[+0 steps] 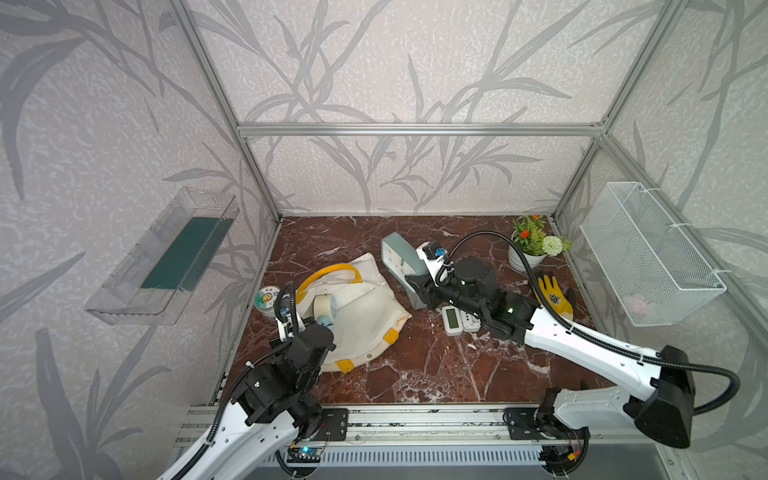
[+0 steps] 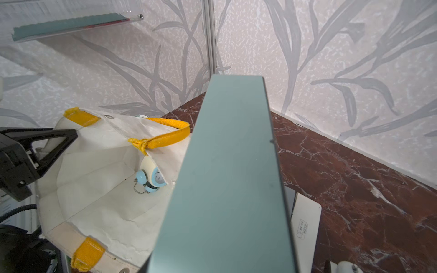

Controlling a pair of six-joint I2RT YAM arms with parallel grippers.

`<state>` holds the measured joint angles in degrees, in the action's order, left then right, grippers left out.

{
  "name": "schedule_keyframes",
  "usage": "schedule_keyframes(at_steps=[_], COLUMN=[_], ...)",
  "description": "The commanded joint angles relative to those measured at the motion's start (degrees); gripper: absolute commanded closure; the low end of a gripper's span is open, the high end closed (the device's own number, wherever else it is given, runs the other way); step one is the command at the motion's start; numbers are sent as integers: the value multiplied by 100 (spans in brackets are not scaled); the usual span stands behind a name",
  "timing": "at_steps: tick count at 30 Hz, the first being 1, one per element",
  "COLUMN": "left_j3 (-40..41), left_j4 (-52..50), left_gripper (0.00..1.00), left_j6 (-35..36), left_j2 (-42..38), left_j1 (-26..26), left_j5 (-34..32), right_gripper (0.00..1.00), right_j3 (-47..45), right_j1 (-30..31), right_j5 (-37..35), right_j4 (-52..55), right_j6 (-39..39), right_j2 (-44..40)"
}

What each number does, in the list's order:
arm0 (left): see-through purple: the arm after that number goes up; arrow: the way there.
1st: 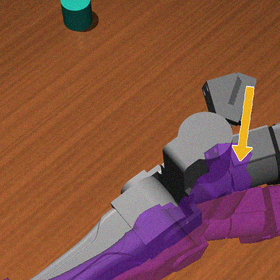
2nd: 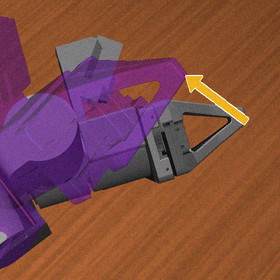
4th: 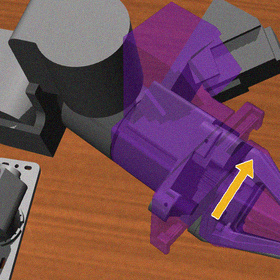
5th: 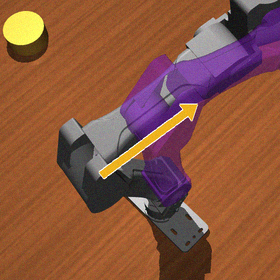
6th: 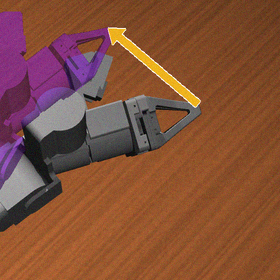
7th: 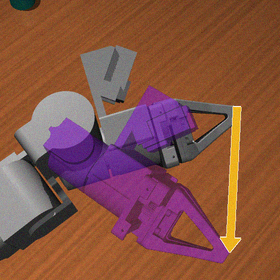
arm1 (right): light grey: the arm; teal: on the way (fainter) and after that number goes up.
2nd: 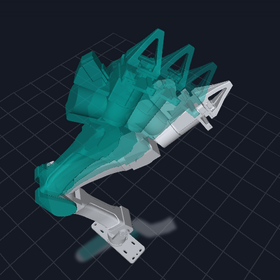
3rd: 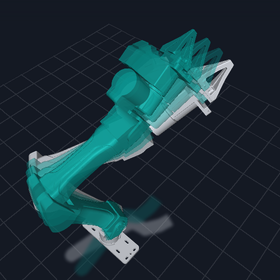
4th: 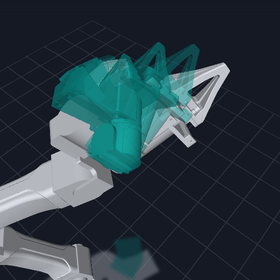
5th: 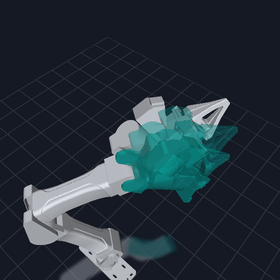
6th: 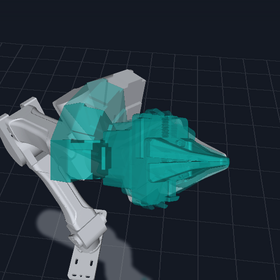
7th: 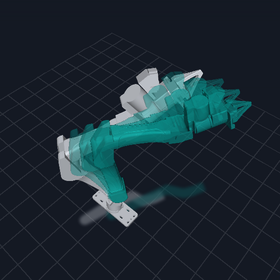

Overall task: Take the alarm clock out of the canvas bag
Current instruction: Place the alarm at the center of the board.

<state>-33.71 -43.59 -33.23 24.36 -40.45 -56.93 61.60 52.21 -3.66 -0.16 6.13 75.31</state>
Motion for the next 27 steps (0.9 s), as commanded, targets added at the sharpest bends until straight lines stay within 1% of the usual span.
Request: schedule_keyframes(at_steps=[1, 7, 15, 19, 23, 27], left_j3=[-76, -57, -48, -30, -12, -4], left_j4=[-282, -303, -334, -369, -395, -433], left_gripper=[100, 100, 100, 100, 100, 100], left_j6=[-236, -293, -324, -368, -403, -412], left_j2=[6, 7, -1, -19, -54, -115], left_j1=[11, 14, 14, 13, 7, 15], left_j5=[-215, -186, -162, -161, -152, -152], right_gripper=[69, 69, 69, 69, 69, 70], right_j3=[79, 58, 206, 466, 777, 951], right_j1=[-85, -148, -168, -167, -158, -159], right_j5=[-57, -161, -311, -381, -176, -222], right_j4=[-441, -565, -786, -577, -327, -177], right_j6=[-87, 52, 472, 816, 1141, 1426], right_j2=[157, 648, 1292, 1614, 1947, 2214])
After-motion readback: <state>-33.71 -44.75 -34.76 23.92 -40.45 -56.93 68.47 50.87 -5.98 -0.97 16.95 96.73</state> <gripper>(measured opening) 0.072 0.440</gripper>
